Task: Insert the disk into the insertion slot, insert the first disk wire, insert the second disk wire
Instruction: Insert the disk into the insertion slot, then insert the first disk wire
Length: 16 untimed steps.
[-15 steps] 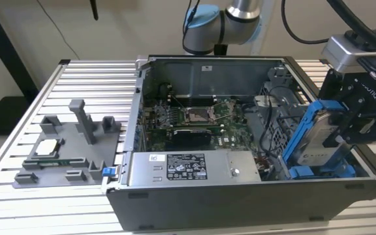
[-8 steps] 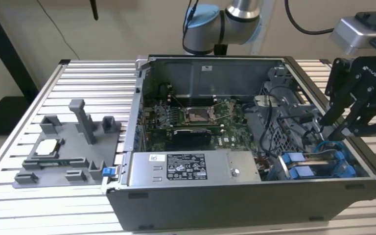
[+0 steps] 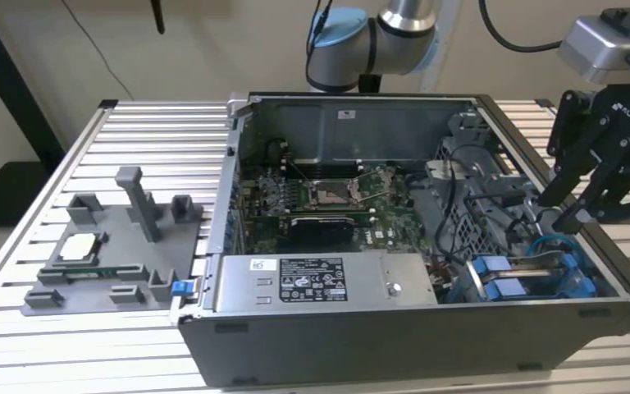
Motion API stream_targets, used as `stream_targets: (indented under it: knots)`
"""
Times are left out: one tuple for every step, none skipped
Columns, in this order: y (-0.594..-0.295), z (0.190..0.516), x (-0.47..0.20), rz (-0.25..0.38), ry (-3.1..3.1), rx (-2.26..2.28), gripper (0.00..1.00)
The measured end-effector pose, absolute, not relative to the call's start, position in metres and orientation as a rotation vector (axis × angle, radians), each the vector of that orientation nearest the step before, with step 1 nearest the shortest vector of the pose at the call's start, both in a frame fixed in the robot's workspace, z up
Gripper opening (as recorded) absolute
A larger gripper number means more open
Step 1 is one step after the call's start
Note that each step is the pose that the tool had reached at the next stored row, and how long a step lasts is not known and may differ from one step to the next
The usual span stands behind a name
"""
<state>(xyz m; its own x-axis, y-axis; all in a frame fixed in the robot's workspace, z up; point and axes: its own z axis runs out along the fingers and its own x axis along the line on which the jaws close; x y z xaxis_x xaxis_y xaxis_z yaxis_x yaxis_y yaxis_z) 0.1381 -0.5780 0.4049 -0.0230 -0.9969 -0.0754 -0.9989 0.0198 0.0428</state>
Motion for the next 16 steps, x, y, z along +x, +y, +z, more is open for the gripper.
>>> stream_targets:
  knots:
    - [-0.578,0.4049,0.138,0.13,2.226,-2.179,1.0]
    - [-0.578,0.4049,0.138,0.13,2.226,-2.179,1.0]
    - [-0.5779,0.405,0.1379,0.13,2.226,-2.179,1.0]
    - [-0.5778,0.405,0.1377,0.13,2.226,-2.179,1.0]
    - [-0.5775,0.405,0.1375,0.13,2.226,-2.179,1.0]
    - [-0.5772,0.405,0.1372,0.13,2.226,-2.179,1.0]
    - [-0.5769,0.4049,0.1369,0.13,2.226,-2.179,1.0]
    - [-0.5764,0.4049,0.1365,0.129,2.226,-2.179,1.0]
    - [-0.5759,0.4049,0.136,0.129,2.227,-2.179,1.0]
    - [-0.5752,0.4049,0.1354,0.129,2.227,-2.179,1.0]
    - [-0.5745,0.4049,0.1349,0.129,2.227,-2.179,1.0]
    - [-0.5737,0.405,0.1343,0.129,2.227,-2.179,1.0]
    - [-0.573,0.405,0.1337,0.129,2.227,-2.179,1.0]
    - [-0.5722,0.405,0.133,0.129,2.227,-2.179,1.0]
    - [-0.5716,0.4049,0.1322,0.129,2.227,-2.179,1.0]
    - [-0.571,0.4049,0.1314,0.129,2.227,-2.179,1.0]
